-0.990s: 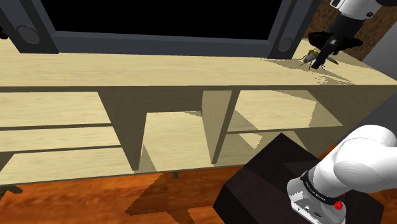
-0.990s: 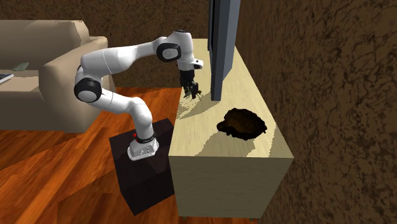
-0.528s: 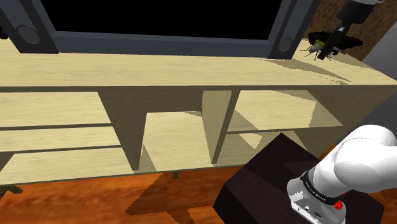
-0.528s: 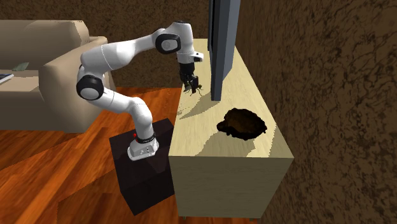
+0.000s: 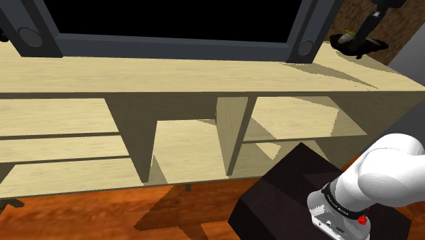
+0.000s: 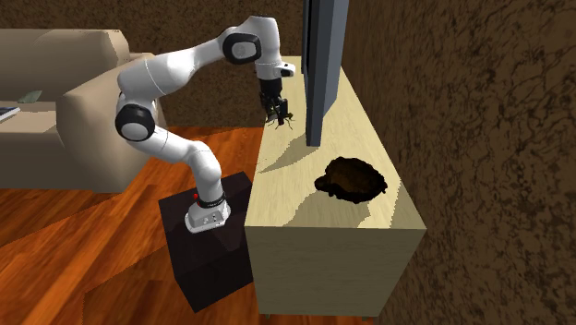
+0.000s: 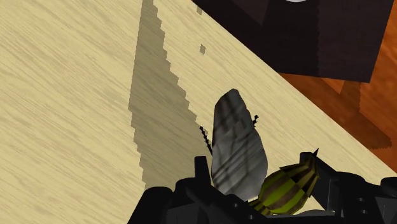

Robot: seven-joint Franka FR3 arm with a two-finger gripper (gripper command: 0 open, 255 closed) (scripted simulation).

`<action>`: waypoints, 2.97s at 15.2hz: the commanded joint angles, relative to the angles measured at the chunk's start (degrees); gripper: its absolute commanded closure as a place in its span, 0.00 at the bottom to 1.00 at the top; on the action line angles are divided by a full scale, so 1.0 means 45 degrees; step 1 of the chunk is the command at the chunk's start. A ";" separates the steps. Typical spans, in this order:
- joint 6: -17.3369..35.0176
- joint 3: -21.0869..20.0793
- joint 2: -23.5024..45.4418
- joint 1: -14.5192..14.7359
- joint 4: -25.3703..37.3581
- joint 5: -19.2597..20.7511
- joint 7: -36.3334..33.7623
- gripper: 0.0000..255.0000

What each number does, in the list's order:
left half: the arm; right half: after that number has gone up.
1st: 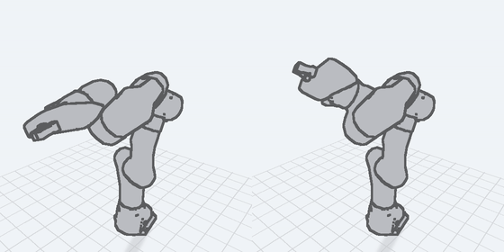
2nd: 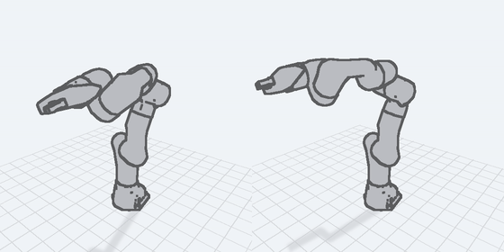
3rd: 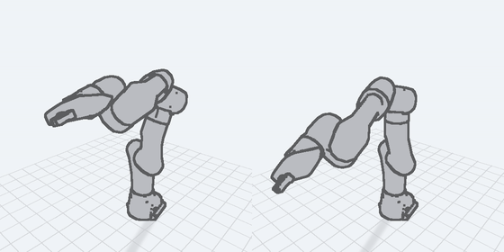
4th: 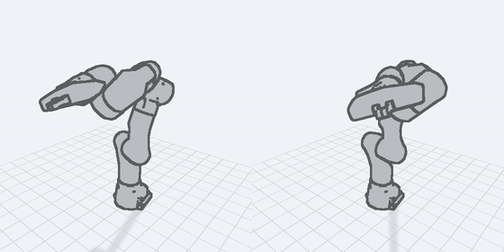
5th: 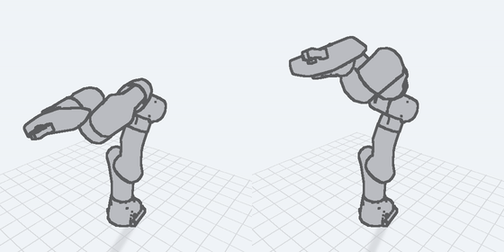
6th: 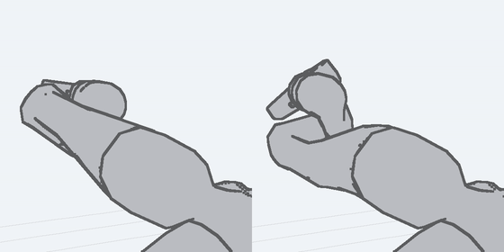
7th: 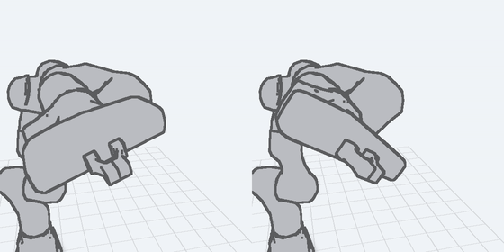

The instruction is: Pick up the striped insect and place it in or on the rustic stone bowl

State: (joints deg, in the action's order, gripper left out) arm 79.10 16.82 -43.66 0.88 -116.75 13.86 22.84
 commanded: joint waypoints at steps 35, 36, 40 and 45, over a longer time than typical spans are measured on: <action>-0.2250 0.9576 1.4108 -0.3904 1.4106 -0.7839 1.1262 1.00; -0.3425 0.9020 1.5848 -0.6560 1.6873 -0.9680 1.1550 1.00; -0.1677 0.9312 1.4572 -0.4489 1.3881 -0.8138 1.1573 1.00; -0.0138 0.9684 1.3572 -0.2882 1.1521 -0.7096 1.1406 1.00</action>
State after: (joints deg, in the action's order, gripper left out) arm 76.90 60.08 18.43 -13.74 -62.59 -19.15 74.47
